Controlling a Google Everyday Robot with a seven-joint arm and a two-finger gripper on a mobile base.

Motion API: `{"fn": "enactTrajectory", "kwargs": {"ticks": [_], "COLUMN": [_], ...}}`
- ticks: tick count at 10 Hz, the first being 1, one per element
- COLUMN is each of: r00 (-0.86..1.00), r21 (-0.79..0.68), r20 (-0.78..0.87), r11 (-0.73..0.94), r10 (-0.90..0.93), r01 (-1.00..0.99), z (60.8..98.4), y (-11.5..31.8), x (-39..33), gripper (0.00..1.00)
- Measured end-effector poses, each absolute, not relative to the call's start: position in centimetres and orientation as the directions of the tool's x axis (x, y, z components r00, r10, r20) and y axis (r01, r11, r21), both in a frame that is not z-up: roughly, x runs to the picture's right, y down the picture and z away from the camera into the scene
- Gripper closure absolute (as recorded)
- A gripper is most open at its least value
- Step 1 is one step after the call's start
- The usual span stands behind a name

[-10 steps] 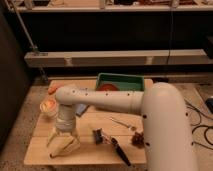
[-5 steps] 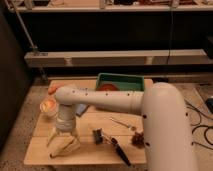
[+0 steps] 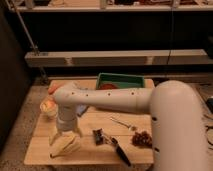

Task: Wipe tray with brush

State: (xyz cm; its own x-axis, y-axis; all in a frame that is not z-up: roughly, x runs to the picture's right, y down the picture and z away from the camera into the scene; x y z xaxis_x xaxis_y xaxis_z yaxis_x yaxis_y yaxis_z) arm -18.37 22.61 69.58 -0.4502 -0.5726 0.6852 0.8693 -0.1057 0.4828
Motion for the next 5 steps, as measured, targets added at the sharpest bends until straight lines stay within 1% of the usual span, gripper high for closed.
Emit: {"fn": "enactTrajectory", "kwargs": {"ticks": [2,3,5], "r00": [-0.524,-0.542,-0.556], "r21": [0.553,0.569,0.577], "r20": [0.501,0.446,0.395], "r11": [-0.21,-0.242,-0.274], "r10": [-0.689,-0.713,-0.732], "r01": [0.806,0.786,0.77], "z": [68.2,67.6,67.2], "y": [20.6,20.1,19.6], "x": [-14.7,-13.7,-12.6], "gripper": [0.2,0.2,0.2]}}
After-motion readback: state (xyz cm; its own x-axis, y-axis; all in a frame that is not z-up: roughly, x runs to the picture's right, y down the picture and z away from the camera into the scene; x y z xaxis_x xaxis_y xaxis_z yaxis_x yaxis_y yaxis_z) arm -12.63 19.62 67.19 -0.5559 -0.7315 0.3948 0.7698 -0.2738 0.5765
